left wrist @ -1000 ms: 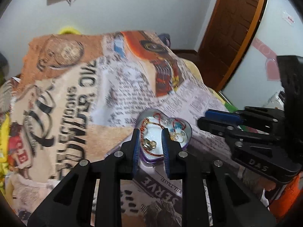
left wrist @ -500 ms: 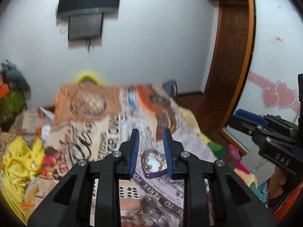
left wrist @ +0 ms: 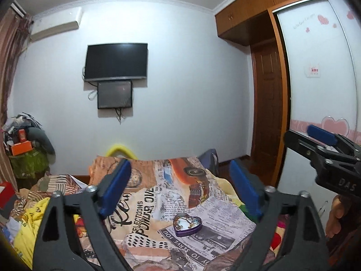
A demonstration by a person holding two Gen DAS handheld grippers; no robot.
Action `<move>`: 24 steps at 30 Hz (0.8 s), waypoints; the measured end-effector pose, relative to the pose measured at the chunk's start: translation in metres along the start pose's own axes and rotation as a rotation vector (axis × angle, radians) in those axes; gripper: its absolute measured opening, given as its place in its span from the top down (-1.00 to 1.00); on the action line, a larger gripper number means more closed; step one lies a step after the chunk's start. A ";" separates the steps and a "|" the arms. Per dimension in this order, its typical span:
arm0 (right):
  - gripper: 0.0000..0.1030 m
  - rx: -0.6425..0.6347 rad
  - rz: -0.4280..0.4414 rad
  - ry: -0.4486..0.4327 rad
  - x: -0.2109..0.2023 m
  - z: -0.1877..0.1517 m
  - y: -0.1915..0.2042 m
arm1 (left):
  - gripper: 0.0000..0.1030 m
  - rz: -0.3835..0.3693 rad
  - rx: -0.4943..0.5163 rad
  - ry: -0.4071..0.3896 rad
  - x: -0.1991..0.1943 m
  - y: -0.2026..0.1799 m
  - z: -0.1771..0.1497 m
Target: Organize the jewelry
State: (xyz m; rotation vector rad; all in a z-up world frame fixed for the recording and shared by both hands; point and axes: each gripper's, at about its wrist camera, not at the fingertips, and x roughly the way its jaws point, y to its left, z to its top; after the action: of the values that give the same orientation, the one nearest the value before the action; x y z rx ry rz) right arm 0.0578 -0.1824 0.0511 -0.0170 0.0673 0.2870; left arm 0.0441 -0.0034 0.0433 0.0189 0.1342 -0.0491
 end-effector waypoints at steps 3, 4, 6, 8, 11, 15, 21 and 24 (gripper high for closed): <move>-0.80 0.022 -0.030 -0.018 -0.001 -0.004 0.002 | -0.88 0.025 -0.008 -0.012 -0.005 0.002 -0.003; -0.84 0.026 -0.043 -0.019 0.000 -0.005 0.001 | -0.89 0.028 -0.012 -0.014 -0.007 0.004 -0.004; -0.85 0.027 -0.077 -0.029 -0.002 -0.008 0.002 | -0.91 0.033 -0.021 -0.019 -0.010 0.006 -0.004; -0.86 0.020 -0.092 -0.027 -0.004 -0.009 0.004 | -0.92 0.034 -0.030 -0.023 -0.013 0.007 -0.005; -0.87 0.015 -0.092 -0.019 -0.006 -0.009 0.005 | -0.93 0.029 -0.037 -0.027 -0.017 0.007 -0.005; -0.87 0.010 -0.089 -0.008 -0.007 -0.009 0.008 | -0.93 0.033 -0.040 -0.029 -0.022 0.008 -0.008; -0.87 0.002 -0.079 0.008 -0.017 -0.016 0.007 | -0.95 0.032 -0.046 -0.024 -0.023 0.009 -0.010; -0.87 0.001 -0.074 0.016 -0.016 -0.017 0.009 | -0.95 0.031 -0.049 -0.020 -0.023 0.008 -0.012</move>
State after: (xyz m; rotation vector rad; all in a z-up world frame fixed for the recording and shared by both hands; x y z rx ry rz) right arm 0.0383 -0.1786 0.0352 -0.0204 0.0828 0.2125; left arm 0.0201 0.0056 0.0348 -0.0287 0.1155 -0.0155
